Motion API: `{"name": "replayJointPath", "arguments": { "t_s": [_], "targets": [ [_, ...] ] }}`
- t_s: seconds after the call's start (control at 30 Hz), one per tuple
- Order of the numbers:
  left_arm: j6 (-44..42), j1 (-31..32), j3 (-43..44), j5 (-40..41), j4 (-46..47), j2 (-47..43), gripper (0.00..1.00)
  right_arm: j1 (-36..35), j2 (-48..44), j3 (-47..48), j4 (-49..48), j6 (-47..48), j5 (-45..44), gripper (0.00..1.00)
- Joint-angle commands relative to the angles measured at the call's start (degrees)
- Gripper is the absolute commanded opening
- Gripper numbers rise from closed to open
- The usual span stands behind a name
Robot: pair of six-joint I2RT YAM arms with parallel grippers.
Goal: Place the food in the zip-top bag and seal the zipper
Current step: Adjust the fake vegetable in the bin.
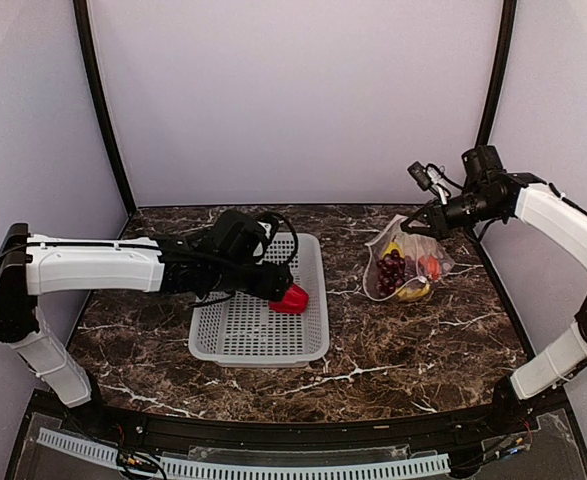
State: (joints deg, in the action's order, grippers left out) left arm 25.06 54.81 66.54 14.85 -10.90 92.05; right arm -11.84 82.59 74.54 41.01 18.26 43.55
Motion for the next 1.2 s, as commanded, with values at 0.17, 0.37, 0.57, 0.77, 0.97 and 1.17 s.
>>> {"name": "replayJointPath", "arguments": {
  "t_s": [0.17,0.37,0.57,0.77,0.97,1.17],
  "targets": [
    [-1.25,-2.85,2.19,-5.01,-5.94,6.22,0.88,0.5,-1.65,-2.77,-5.58,1.04,2.86,0.0],
    [-2.78,-5.75,6.15,-6.8,-5.41,10.81,0.89,0.5,-2.58,-4.54,-6.5,1.54,2.58,0.0],
    [-4.53,-9.6,14.36,-7.14,-8.16,17.33,0.87,0.82,-2.91,-5.87,-7.35,1.43,2.87,0.0],
    [-6.24,-12.46,23.76,-10.34,-12.25,25.65,0.8,0.89,-3.02,-6.4,-7.58,1.42,2.86,0.0],
    [-8.94,-13.08,24.72,-12.77,-15.15,27.8,0.77,0.94,-2.8,-7.06,-7.76,1.74,2.59,0.0],
    [-8.9,-13.0,16.25,-18.68,-18.12,21.52,0.72,0.95,-2.57,-7.06,-7.71,1.83,3.05,0.0]
  ]
}}
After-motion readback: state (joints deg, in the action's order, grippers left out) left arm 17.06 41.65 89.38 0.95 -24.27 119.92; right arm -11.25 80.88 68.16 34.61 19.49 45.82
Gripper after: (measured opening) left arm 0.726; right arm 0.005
